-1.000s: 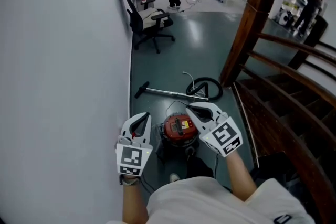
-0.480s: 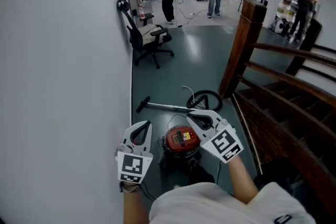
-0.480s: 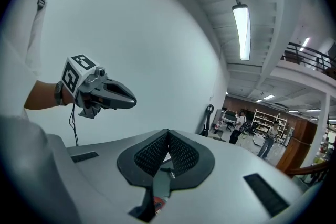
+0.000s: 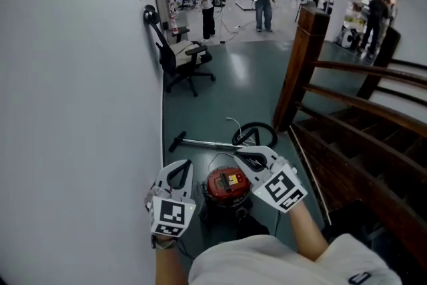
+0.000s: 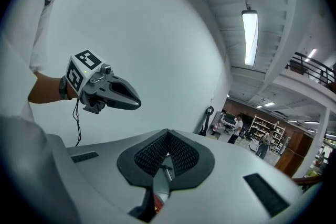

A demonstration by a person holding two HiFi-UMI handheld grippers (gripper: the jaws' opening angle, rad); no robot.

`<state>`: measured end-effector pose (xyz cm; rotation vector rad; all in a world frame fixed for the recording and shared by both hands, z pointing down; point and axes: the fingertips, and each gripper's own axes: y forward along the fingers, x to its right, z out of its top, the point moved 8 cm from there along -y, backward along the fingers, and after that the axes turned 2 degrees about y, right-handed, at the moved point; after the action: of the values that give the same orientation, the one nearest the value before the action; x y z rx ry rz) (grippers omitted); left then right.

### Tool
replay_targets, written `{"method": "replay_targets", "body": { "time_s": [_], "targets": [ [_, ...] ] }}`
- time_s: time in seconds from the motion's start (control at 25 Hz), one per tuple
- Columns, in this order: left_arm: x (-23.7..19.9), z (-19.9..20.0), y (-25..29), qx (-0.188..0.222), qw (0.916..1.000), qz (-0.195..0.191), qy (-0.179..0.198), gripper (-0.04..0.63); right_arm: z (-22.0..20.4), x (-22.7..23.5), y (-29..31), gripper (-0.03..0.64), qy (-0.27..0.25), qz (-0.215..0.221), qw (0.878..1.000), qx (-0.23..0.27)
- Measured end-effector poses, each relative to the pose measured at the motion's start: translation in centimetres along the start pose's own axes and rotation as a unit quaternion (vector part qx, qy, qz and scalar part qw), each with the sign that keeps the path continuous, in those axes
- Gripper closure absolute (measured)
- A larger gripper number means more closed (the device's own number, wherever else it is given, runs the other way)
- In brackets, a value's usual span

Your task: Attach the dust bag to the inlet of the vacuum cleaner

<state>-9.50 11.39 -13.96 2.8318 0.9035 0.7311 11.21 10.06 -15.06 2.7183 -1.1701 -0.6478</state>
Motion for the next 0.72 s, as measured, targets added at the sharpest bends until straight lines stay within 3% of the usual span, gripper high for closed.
{"method": "replay_targets", "body": {
  "time_s": [0.72],
  "targets": [
    [1.6, -0.3, 0.5, -0.013, 0.9998, -0.015, 0.004, 0.595, 0.1, -0.2, -1.0, 0.589, -0.008, 0.010, 1.000, 0.016]
  ]
}}
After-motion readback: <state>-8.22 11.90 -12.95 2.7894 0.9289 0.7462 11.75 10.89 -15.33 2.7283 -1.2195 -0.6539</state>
